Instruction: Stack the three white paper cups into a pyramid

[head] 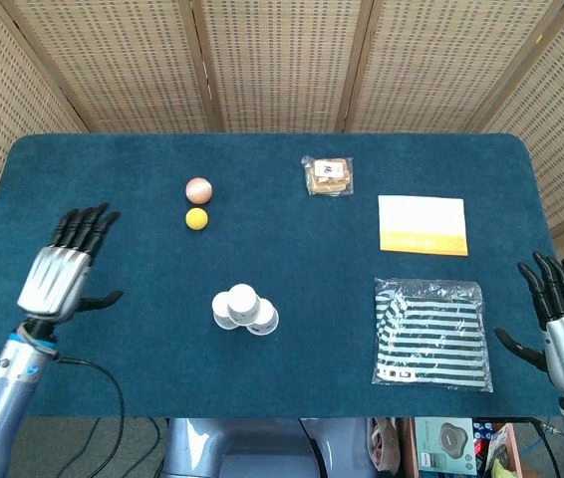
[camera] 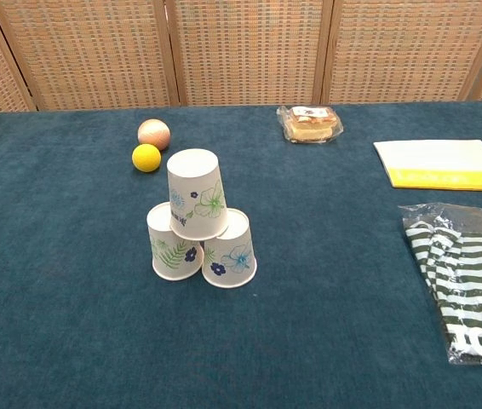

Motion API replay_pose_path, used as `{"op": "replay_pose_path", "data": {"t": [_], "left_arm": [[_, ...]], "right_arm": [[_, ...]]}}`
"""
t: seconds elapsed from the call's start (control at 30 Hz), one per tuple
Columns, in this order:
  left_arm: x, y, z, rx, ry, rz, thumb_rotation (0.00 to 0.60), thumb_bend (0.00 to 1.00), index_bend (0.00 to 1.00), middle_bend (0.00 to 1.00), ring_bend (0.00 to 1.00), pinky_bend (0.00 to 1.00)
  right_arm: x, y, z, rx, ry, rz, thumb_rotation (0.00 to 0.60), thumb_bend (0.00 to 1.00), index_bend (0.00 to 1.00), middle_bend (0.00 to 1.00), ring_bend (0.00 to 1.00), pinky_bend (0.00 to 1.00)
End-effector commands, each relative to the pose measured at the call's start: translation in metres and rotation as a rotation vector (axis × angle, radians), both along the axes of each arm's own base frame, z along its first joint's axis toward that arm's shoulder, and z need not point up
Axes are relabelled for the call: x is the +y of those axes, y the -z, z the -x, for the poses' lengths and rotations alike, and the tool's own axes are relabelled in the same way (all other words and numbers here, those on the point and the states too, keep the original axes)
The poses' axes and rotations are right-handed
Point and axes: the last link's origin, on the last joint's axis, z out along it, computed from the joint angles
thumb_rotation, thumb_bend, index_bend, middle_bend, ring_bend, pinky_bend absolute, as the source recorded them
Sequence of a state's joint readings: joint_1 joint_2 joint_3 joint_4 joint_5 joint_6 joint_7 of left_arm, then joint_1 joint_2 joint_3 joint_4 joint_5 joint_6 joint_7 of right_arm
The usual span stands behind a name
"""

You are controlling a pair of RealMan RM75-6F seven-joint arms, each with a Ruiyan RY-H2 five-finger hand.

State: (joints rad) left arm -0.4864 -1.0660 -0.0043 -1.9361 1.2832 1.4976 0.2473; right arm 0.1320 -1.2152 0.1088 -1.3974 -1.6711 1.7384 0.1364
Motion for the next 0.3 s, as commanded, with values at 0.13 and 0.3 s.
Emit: {"op": "replay_pose_path", "data": {"t": [0.13,0.3], "left_arm": [[-0.055,-0.011,0.088,-0.003,-0.138,-0.085,0.600,0.15,0.00,0.00,0.00,0.00],[-0.060,-0.014,0.101,-0.011,-0.145,-0.068,0.600,0.15,0.00,0.00,0.00,0.00]], "right_arm": [[-0.001,0.003,0.000,0.024,0.027,0.008,0.600,0.00,0.00,0.00,0.00,0.00],[-0.001,0.003,0.001,0.038,0.051,0.022,0.600,0.00,0.00,0.00,0.00,0.00]]}}
